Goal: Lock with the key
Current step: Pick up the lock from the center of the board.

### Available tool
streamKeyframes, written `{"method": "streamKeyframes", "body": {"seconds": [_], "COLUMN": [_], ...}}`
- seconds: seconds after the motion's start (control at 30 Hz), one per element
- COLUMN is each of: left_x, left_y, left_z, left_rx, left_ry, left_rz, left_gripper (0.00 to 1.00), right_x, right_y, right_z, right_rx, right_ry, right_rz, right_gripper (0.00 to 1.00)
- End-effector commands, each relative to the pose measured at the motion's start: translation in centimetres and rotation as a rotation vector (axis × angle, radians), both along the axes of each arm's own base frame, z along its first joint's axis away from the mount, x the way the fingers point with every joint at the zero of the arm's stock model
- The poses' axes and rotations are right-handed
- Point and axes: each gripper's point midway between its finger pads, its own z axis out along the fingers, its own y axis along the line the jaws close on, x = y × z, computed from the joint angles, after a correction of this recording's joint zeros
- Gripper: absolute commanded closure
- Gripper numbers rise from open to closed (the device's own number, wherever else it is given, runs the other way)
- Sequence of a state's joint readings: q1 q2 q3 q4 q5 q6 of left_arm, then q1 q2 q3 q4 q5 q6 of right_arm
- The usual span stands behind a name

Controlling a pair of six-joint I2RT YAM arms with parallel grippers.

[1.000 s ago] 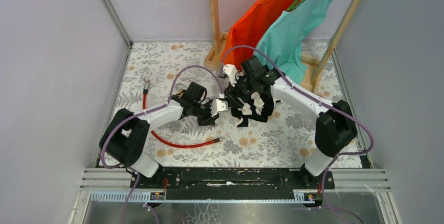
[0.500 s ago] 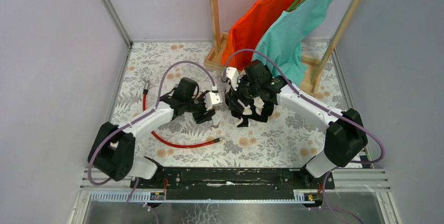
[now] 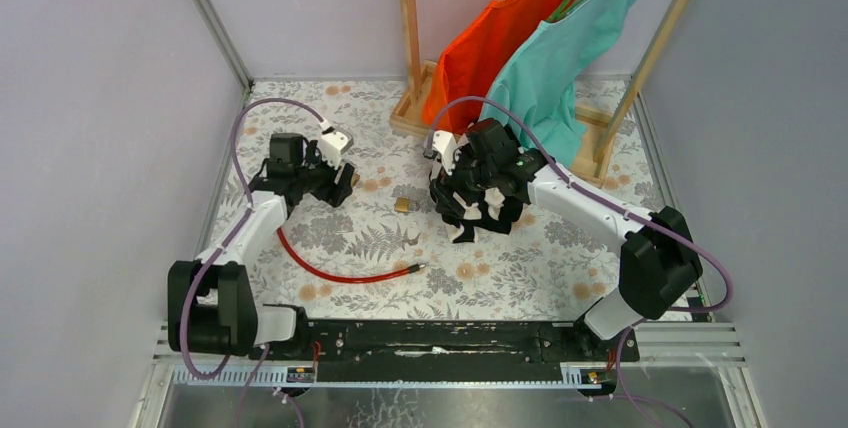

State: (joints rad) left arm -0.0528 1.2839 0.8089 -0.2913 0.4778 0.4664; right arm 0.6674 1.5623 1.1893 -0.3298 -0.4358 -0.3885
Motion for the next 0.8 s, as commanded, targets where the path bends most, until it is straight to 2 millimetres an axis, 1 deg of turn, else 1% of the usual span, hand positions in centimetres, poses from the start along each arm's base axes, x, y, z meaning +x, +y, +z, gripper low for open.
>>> {"method": "streamKeyframes", "body": {"seconds": [0.0,0.07,0.1,0.13,0.2,0.37,0.47,0.57,0.77], "left_x": [3.5,4.5,5.3,5.8,6.8,8.3,8.7,8.6,7.9], "left_y": [2.1,2.4,2.5,2.6,2.9,3.2,3.7,3.7,3.0], "left_z": [0.0,-1.0,-1.1,-2.1,-3.1,-5.0,-6.4,-7.3,-8.1], "left_rx": [0.000,0.007,0.007,0.014,0.028,0.064,0.101,0.114,0.102], "left_ry": [-0.015,0.026,0.037,0.069,0.098,0.146,0.175,0.194,0.218], "left_rz": [0.195,0.224,0.238,0.252,0.272,0.266,0.267,0.256,0.222], "left_gripper": [0.25,0.25,0.25,0.25,0.25,0.25,0.25,0.25,0.25], "right_x": [0.0,0.0,0.0,0.0,0.1,-0.1,-0.2,-0.2,-0.4], "right_y": [0.6,0.6,0.5,0.5,0.4,0.2,0.2,0.2,0.3], "right_z": [1.7,1.8,1.8,1.8,1.8,1.6,1.6,1.5,1.0], "right_rx": [0.060,0.060,0.058,0.056,0.052,0.047,0.045,0.046,0.038], "right_ry": [-0.032,-0.038,-0.041,-0.045,-0.051,-0.055,-0.054,-0.054,-0.039], "right_rz": [0.023,0.025,0.025,0.024,0.026,0.034,0.035,0.042,0.053], "right_gripper": [0.26,0.26,0.26,0.26,0.26,0.26,0.26,0.26,0.26]}}
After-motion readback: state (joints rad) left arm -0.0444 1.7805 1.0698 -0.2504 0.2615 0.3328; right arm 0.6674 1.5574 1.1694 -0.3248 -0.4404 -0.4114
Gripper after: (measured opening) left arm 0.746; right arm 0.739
